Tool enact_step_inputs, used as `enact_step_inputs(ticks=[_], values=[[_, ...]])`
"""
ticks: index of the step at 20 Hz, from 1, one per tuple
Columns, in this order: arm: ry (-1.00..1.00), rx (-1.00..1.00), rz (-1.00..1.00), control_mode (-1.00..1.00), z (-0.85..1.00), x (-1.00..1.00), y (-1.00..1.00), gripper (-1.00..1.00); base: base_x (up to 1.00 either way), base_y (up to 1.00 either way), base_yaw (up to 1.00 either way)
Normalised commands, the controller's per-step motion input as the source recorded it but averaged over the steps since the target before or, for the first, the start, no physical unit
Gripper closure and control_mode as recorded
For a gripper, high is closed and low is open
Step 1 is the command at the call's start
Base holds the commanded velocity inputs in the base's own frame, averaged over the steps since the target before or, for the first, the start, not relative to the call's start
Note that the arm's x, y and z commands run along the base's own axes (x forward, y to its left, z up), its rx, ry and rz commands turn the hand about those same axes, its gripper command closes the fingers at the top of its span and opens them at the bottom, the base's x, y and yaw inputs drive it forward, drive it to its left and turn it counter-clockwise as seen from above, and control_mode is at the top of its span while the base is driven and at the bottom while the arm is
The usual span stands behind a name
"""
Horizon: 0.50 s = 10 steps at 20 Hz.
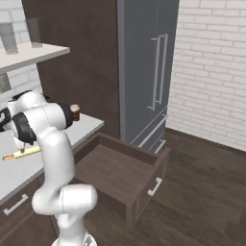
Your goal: Pick the rolling pin from the drawer and place it on the counter.
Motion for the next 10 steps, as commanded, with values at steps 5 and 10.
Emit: enact_step_inputs(ticks=[5,10], values=[[-0.23,0.11,0.00,-1.00,0.62,-0.56,-0.49,-1.00,0.00,0.00,0.00],[-0.20,0.16,0.01,-1.00,0.72,-0.88,-0.94,-1.00,0.00,0.00,0.00]])
